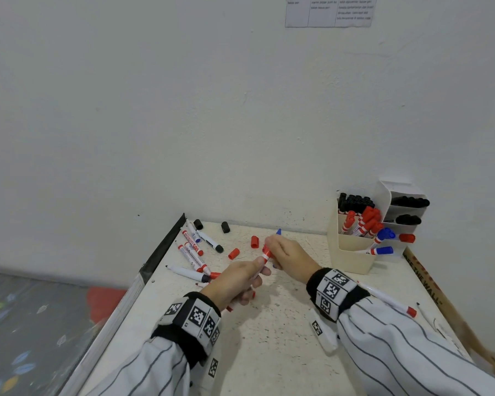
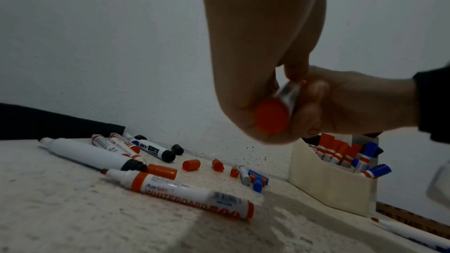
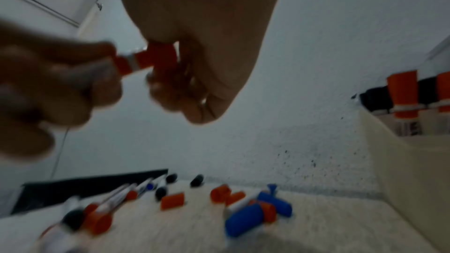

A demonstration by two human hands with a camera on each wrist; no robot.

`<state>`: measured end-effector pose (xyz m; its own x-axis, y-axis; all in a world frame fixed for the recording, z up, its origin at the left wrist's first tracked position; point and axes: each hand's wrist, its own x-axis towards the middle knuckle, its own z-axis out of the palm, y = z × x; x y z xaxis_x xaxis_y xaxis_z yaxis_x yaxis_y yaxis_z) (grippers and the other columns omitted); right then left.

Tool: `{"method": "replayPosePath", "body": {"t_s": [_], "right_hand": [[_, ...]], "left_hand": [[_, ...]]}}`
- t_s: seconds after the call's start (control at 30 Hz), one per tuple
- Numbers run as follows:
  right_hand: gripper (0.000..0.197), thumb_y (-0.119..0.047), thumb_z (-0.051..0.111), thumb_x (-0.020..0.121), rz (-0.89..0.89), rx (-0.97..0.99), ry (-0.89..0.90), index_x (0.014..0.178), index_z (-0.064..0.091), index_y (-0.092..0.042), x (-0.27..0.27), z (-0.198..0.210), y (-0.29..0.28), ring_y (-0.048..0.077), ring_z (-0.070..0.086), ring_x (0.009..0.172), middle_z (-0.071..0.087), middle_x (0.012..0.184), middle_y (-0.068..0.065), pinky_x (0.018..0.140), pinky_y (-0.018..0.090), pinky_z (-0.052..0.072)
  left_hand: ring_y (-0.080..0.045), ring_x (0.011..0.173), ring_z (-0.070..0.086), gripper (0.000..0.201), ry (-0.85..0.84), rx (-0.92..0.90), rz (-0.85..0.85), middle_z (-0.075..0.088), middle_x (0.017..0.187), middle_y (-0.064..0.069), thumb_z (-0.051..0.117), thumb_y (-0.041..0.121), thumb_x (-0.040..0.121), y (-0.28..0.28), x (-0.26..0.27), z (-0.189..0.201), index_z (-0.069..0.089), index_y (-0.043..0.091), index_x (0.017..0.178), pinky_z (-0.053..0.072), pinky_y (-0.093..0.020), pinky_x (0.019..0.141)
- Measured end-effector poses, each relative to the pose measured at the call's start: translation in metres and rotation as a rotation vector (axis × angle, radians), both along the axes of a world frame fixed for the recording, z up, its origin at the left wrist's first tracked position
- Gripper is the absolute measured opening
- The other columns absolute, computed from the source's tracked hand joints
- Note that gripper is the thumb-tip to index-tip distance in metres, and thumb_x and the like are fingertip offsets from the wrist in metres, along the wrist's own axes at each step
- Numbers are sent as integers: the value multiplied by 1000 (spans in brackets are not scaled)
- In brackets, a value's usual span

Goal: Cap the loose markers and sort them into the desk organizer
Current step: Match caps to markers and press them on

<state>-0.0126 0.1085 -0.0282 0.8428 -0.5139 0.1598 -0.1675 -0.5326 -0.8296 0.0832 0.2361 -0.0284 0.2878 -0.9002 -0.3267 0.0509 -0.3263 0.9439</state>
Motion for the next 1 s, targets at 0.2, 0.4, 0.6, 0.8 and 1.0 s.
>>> {"method": "replayPosePath", "body": {"t_s": [0.2, 0.4, 0.6, 0.8, 1.0], "right_hand": [[18, -23, 48, 96, -49, 121, 120, 94, 62, -12, -23, 42, -54, 14, 63, 65, 69, 88, 1, 59, 20, 51], [23, -15, 50, 94, -577, -118, -72, 112, 58, -3, -63, 73, -115, 16, 61, 80, 64, 99, 6, 66, 25, 51], [25, -6, 42, 96, -957, -296, 16, 115, 54, 4, -92, 81, -135, 33, 58, 97, 60, 109, 23, 80, 32, 44], [28, -17, 43, 97, -900, -291, 12, 116, 56, -1, -89, 61, -140, 34, 56, 104, 59, 113, 22, 88, 35, 43], [19, -6, 54, 90, -809, -315, -4, 108, 55, -3, -84, 41, -136, 21, 52, 82, 60, 95, 16, 68, 23, 40]], "left_hand": [[-16, 79, 51, 43, -371, 182, 9, 59, 103, -4, 31, 41, 100, -10, 12, -14, 58, 12, 116, 39, -24, 62], [-26, 110, 51, 34, -785, 400, 40, 59, 121, -11, 43, 25, 96, -3, 17, -46, 60, 6, 117, 38, -32, 94], [-16, 88, 62, 18, -872, 383, 6, 64, 92, -3, 49, 25, 92, -12, 20, -60, 62, 14, 88, 51, -27, 83], [-9, 85, 58, 10, -896, 334, 64, 58, 95, 6, 60, 22, 83, -15, 9, -54, 54, 28, 77, 50, -22, 78], [-9, 102, 48, 32, -817, 113, 108, 46, 106, 5, 60, -3, 82, -12, 15, -58, 54, 23, 99, 38, -14, 85]]}}
